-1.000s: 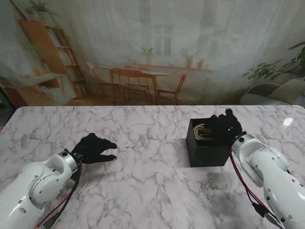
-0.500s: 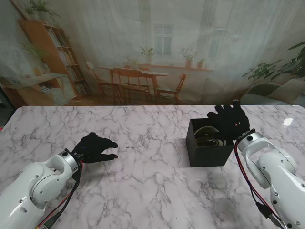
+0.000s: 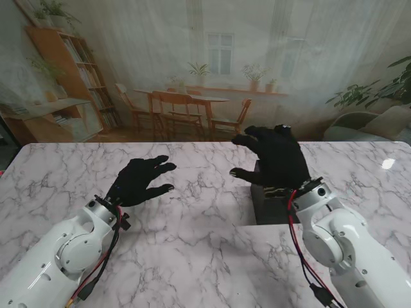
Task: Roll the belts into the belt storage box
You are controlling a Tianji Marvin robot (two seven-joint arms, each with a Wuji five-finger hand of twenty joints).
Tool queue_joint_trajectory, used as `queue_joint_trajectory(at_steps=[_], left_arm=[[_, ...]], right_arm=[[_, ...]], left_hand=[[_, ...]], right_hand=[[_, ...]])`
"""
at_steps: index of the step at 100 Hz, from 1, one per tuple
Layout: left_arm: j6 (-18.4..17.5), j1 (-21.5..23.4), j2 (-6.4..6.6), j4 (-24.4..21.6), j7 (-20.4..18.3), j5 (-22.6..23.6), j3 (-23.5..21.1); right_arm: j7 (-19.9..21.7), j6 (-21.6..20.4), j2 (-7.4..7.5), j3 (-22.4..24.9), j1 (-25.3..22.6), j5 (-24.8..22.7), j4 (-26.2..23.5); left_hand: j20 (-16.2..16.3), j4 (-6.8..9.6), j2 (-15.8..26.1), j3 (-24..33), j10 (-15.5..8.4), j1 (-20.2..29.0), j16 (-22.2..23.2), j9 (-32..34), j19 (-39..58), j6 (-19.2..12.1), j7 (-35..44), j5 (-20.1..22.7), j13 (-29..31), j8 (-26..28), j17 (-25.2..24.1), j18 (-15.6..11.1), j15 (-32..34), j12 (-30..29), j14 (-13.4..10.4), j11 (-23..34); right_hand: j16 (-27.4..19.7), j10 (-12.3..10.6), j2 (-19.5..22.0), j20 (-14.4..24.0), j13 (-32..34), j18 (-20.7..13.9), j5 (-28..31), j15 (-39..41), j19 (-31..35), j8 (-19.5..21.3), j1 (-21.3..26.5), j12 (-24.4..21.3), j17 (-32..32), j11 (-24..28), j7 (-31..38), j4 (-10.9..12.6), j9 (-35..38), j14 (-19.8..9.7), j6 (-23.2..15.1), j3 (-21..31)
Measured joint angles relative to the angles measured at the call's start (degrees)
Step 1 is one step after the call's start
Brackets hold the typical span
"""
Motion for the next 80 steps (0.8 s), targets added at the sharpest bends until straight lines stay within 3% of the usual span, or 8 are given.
queue_joint_trajectory(at_steps=[11,25,36,39,51,65,80], left_arm=[[-1.19,-0.65,-1.05,0.08,0.55,-1.96,0.77],[-1.24,-1.06,-1.58,0.87,0.68,-5.98,2.13],[-0.33,-2.32,-2.48,4.63,1.58,-19.02,5.32],[0.57,-2.53,-2.91,5.59,1.53,-20.75,5.74],[3.92,-2.86,-4.0,8.6,1.51,-13.33,5.85],[3.96,-2.11,-3.95,9.39,1.24,-16.08,5.59],[4.05,-0.38,-3.74,8.94,-0.32,-14.05,3.54]], right_arm=[[-2.09,0.03,-0.87,-4.81,1.29,4.63,1.9],[-3.16,-0.06,-2.2,-11.0,3.64,14.48,7.64],[-4.08,0.06,-3.93,-16.22,6.23,22.29,14.43],[-3.83,0.21,-4.42,-17.09,6.73,23.29,15.95],[-2.77,1.16,-5.46,-19.41,7.71,23.01,19.68],[-1.62,1.2,-5.68,-19.56,7.57,24.5,20.57],[0.26,0.96,-5.91,-16.42,5.75,25.16,19.86]], left_hand=[[0.0,0.0,0.01,0.0,0.0,0.0,0.0,0.1,0.0,0.0,0.0,0.0,0.0,0.0,-0.01,-0.01,0.0,0.76,-0.26,1.74],[0.18,0.0,0.04,0.0,-0.41,0.0,0.27,3.08,0.23,0.0,0.55,0.61,0.2,0.01,-0.01,-0.01,0.95,2.3,-0.55,3.92],[1.42,0.0,0.64,0.01,-0.38,0.76,1.95,4.44,1.02,0.13,1.53,1.24,0.24,0.15,-0.23,-0.01,1.95,4.47,-0.61,5.99],[1.43,0.0,0.64,0.01,-0.26,0.76,2.22,4.44,1.03,0.6,1.53,1.39,0.24,0.37,-0.48,0.08,2.02,4.62,-0.6,6.07],[1.55,0.0,0.65,-0.04,-0.21,2.03,2.89,5.93,1.62,1.13,2.6,2.77,1.73,0.58,-0.56,0.78,3.03,5.39,-0.3,7.96],[2.15,0.0,0.65,-0.04,-0.23,2.02,2.97,6.63,1.63,1.13,3.39,4.08,2.47,0.67,-0.55,0.78,3.13,5.39,-0.16,8.07],[2.16,0.0,0.66,-0.04,-0.19,2.02,3.02,7.31,1.64,1.15,5.75,5.16,2.48,2.19,-0.6,0.8,3.13,5.41,0.03,8.07]], right_hand=[[0.0,0.0,0.0,-0.04,0.05,0.0,0.0,0.0,0.04,0.0,0.0,-0.04,0.86,0.0,0.0,0.01,0.0,0.0,0.0,0.04],[0.0,0.15,1.67,-0.2,0.07,0.04,-0.02,0.0,1.01,0.0,1.22,-0.04,1.95,0.0,1.16,0.01,-0.07,0.01,0.0,0.16],[0.0,0.96,3.13,-0.53,0.07,-0.14,-1.27,0.0,1.16,0.0,1.32,-0.04,2.38,0.15,2.19,0.01,-0.19,0.06,0.15,0.68],[0.0,0.96,3.07,-0.54,0.07,-0.22,-1.31,0.0,1.16,0.0,1.33,-0.04,2.38,0.22,2.19,0.01,-0.21,0.53,0.71,0.7],[0.0,0.83,3.62,-0.57,0.02,-0.66,-1.33,0.0,1.17,0.0,1.33,-0.04,2.4,1.12,3.01,0.01,-0.88,0.83,0.73,0.63],[-0.01,0.35,3.62,-0.71,0.01,-0.68,-1.35,0.0,1.34,0.0,1.33,-0.04,2.41,1.41,4.35,0.01,-0.88,0.52,0.74,0.71],[-0.01,0.33,5.14,-1.13,0.01,-0.7,-1.24,0.0,1.42,0.0,1.33,-0.32,2.41,1.48,4.97,0.01,-0.87,0.5,0.75,2.18]])
